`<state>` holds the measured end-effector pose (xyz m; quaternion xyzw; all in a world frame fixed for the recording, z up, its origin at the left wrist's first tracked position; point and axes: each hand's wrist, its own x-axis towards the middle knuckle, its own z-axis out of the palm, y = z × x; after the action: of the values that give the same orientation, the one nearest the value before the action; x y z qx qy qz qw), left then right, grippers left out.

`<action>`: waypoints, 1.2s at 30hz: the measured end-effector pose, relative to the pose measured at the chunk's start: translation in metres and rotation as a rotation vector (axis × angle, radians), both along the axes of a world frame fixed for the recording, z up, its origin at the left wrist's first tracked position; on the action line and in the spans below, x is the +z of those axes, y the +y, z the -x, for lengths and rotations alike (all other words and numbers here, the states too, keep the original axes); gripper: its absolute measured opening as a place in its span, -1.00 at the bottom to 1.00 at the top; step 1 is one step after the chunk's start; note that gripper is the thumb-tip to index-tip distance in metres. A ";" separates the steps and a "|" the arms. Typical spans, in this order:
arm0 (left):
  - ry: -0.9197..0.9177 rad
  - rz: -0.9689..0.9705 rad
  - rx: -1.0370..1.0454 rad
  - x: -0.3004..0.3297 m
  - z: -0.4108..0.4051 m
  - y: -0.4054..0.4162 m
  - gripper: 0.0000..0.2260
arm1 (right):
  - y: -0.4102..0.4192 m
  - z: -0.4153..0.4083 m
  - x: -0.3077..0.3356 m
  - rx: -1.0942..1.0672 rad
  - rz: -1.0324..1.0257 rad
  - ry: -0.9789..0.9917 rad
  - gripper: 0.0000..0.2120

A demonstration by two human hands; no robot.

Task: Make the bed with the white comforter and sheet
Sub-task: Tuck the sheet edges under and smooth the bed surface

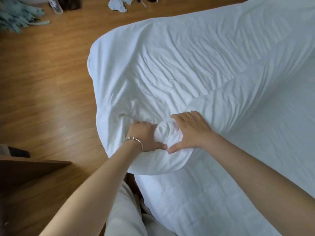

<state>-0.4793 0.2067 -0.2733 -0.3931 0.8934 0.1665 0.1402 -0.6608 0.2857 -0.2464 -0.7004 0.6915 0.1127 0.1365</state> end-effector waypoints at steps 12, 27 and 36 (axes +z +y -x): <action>0.495 0.465 -0.020 -0.055 -0.032 0.141 -0.55 | 0.147 -0.033 -0.051 -0.271 0.193 0.023 -0.39; 0.036 -0.276 -0.164 0.015 -0.009 -0.018 -0.73 | -0.017 -0.019 0.001 -0.262 -0.498 -0.332 -0.11; -0.117 -0.270 -0.301 -0.088 -0.001 -0.072 -0.44 | 0.025 -0.058 -0.034 -0.402 -0.379 -0.199 -0.18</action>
<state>-0.4784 0.1350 -0.3609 -0.2419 0.9019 0.2386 0.2667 -0.6030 0.3108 -0.2802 -0.5190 0.7661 0.1414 0.3516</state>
